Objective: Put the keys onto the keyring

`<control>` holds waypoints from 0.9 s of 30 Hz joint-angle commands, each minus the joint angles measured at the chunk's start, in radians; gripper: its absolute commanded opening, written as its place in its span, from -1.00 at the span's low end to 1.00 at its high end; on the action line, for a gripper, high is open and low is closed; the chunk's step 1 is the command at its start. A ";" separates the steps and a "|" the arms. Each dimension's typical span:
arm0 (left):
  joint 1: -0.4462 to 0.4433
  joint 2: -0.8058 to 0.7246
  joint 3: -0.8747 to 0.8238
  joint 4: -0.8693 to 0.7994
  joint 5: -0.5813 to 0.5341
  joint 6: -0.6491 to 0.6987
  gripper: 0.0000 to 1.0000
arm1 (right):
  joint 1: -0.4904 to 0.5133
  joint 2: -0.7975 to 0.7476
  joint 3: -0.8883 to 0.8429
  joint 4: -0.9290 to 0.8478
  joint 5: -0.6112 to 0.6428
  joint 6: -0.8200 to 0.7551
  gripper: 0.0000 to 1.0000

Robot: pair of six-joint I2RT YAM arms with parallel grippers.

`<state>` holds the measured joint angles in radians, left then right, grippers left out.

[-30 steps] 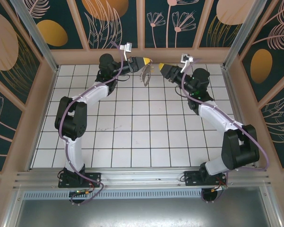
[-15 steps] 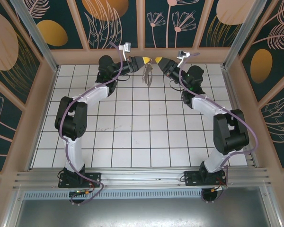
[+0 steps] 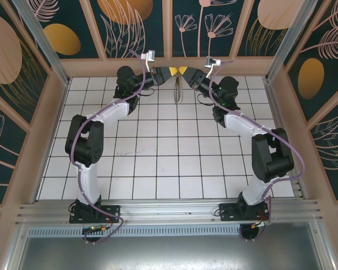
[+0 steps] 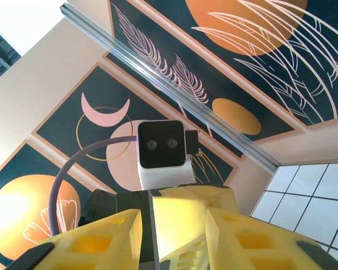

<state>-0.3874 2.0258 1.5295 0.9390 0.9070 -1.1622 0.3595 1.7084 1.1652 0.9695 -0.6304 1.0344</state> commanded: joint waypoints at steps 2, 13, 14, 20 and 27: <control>-0.003 -0.047 0.001 0.063 -0.001 -0.012 -1.00 | 0.008 0.014 0.023 0.043 -0.009 -0.009 -0.31; -0.004 -0.050 -0.004 0.061 0.000 -0.008 -1.00 | -0.014 -0.004 -0.027 0.044 0.016 -0.032 -0.31; -0.004 -0.051 -0.005 0.061 0.000 -0.007 -1.00 | -0.019 -0.008 -0.037 0.047 0.021 -0.031 -0.31; -0.004 -0.052 -0.006 0.058 0.000 -0.004 -1.00 | -0.033 -0.011 -0.055 0.058 0.022 -0.027 -0.33; -0.003 -0.051 -0.005 0.058 0.001 -0.004 -1.00 | -0.021 0.015 -0.019 0.061 0.002 -0.018 -0.34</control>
<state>-0.3874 2.0182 1.5257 0.9390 0.9070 -1.1622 0.3290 1.7115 1.1126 0.9844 -0.6193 1.0271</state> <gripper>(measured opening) 0.059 0.330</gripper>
